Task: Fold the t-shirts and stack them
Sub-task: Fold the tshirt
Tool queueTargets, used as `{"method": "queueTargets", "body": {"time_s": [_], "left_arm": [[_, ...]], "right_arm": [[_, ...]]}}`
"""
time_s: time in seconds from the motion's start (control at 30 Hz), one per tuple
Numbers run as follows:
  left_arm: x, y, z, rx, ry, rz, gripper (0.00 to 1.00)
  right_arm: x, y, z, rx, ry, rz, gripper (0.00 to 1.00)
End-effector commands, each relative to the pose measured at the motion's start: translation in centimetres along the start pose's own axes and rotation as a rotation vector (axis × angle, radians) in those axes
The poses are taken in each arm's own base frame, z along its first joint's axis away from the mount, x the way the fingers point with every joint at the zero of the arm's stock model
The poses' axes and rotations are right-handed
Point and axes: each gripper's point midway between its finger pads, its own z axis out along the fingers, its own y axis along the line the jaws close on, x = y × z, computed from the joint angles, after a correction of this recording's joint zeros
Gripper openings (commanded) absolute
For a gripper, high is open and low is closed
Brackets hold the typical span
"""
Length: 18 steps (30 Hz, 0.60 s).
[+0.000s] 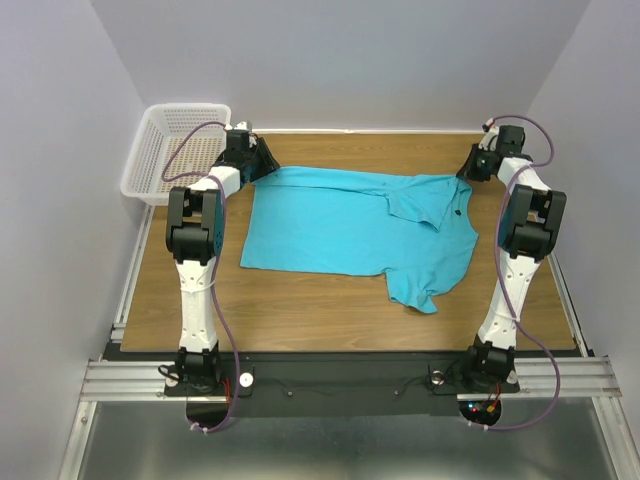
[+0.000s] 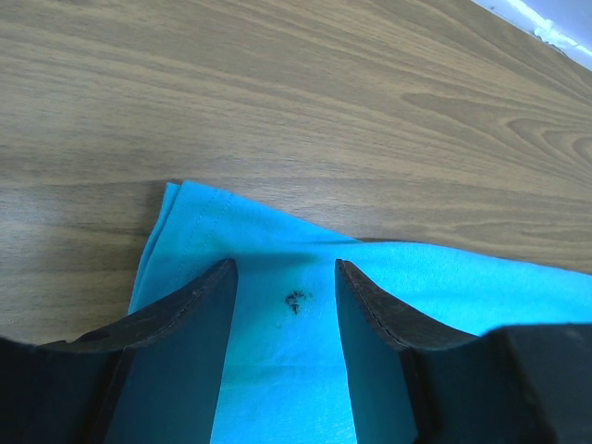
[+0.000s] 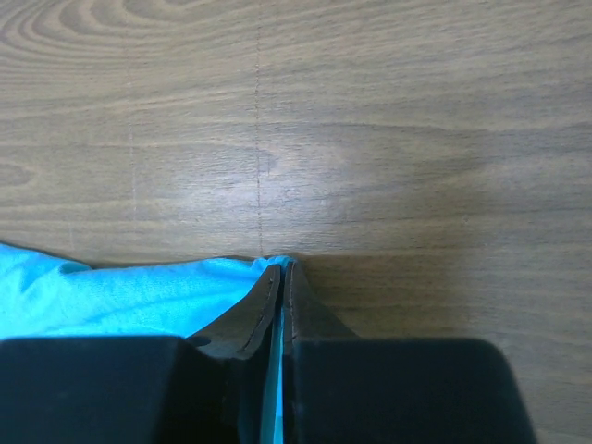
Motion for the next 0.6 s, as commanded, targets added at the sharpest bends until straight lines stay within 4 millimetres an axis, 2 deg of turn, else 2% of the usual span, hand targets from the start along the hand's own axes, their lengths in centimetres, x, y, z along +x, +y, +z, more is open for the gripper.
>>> {"method": "queueTargets", "body": {"time_s": [0.0,0.07,0.2,0.37,0.43,0.47,0.5,0.57], "left_arm": [[-0.1,0.4,0.0,-0.006,0.006,0.000,0.58],[-0.2,0.5,0.0,-0.007,0.005,-0.002,0.58],[-0.2,1.0,-0.1,-0.018,0.005,-0.010,0.58],[-0.5,1.0,-0.1,-0.019,-0.003,-0.017,0.58],[-0.9,0.6,-0.2,-0.002,-0.013,-0.012,0.58],[-1.2,0.1,-0.3,0.011,-0.018,-0.008,0.58],[-1.6,-0.2,-0.5,0.022,-0.028,-0.008,0.58],[-2.5,-1.4,-0.8,0.066,-0.049,0.004,0.59]], "right_arm": [[-2.0,0.1,-0.6,0.000,-0.045,-0.014,0.01],[-2.6,-0.2,-0.9,0.018,-0.060,-0.012,0.01],[-4.4,-2.3,-2.3,0.137,-0.108,0.009,0.01],[-5.3,-2.6,-3.1,0.160,-0.132,0.005,0.01],[-5.2,-2.1,-3.0,0.128,-0.128,0.002,0.12],[-5.4,-1.8,-3.1,0.113,-0.132,-0.003,0.31],[-5.6,-1.6,-3.3,0.104,-0.135,-0.002,0.39],[-6.3,-1.1,-4.0,0.096,-0.152,-0.020,0.46]]}}
